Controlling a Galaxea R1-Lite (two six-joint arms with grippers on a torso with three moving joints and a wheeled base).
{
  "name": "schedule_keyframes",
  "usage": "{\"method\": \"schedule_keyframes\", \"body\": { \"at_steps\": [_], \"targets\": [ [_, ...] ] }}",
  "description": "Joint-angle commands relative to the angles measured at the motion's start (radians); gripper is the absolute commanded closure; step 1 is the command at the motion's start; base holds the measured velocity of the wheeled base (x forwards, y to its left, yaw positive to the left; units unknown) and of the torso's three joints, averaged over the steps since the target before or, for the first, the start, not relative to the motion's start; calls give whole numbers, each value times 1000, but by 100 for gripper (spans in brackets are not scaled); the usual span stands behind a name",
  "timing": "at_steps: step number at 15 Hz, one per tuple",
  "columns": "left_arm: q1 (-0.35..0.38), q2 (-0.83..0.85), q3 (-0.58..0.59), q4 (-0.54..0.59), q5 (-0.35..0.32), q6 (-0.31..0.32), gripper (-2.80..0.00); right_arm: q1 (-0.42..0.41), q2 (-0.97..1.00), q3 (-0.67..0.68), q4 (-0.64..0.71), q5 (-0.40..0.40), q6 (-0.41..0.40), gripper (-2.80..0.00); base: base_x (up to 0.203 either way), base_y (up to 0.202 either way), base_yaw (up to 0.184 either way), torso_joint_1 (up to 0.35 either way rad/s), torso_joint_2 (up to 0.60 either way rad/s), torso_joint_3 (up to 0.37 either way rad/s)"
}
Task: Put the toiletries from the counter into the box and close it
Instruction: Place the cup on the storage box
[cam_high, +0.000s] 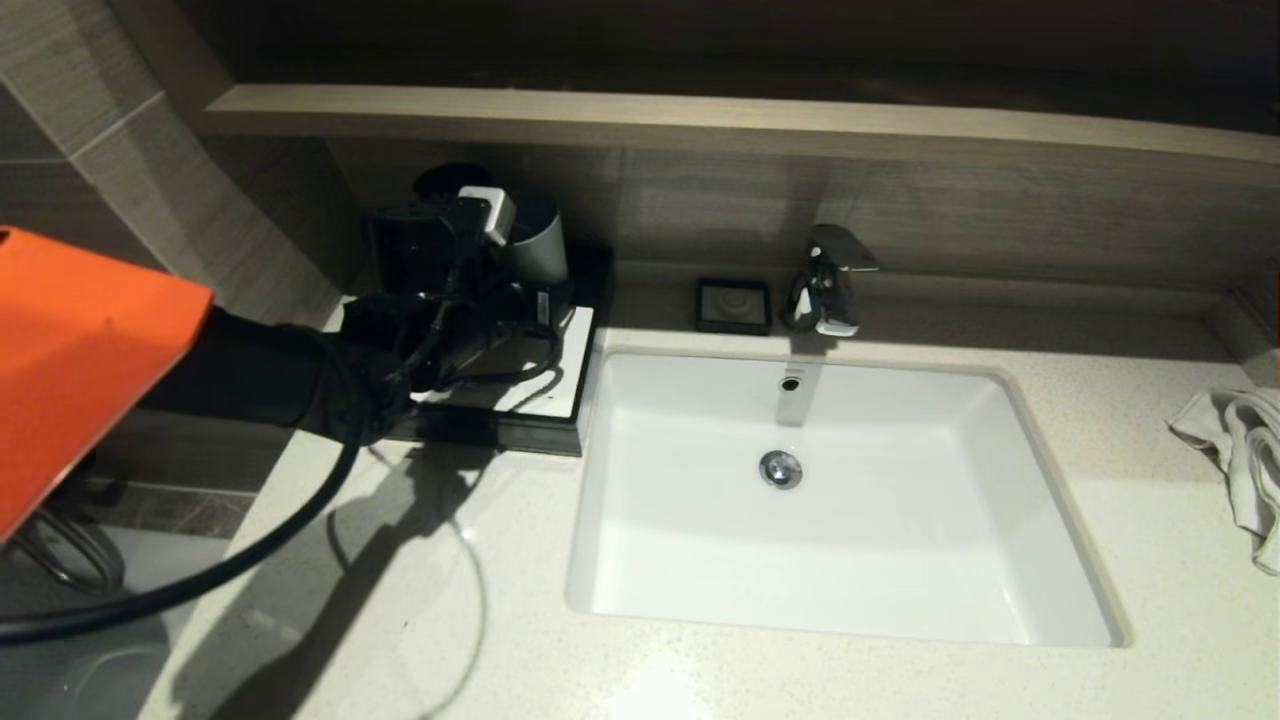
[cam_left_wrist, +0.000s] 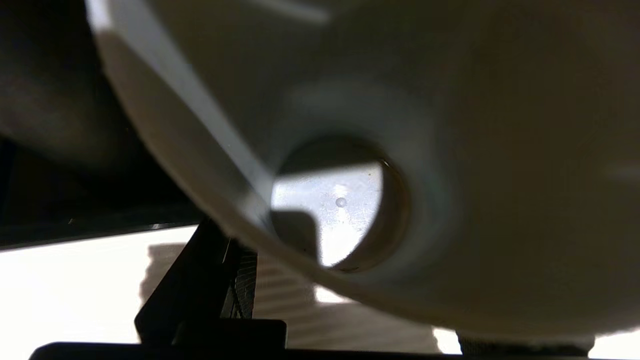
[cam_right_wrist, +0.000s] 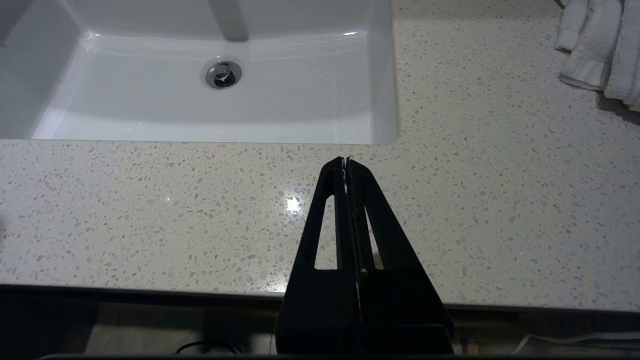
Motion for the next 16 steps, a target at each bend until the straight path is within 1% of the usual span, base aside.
{"method": "schedule_keyframes", "body": {
  "at_steps": [1, 12, 16],
  "targets": [
    [-2, 33, -31, 1, 1, 1, 0, 0, 0, 0, 0, 0, 1, 0, 0, 0, 0, 0, 0, 0],
    [-1, 95, -182, 63, 1, 1, 0, -1, 0, 0, 0, 0, 0, 0, 0, 0, 0, 0, 0, 0],
    [-2, 117, -208, 70, 1, 3, 0, 0, 0, 0, 0, 0, -1, 0, 0, 0, 0, 0, 0, 0]
  ]
}}
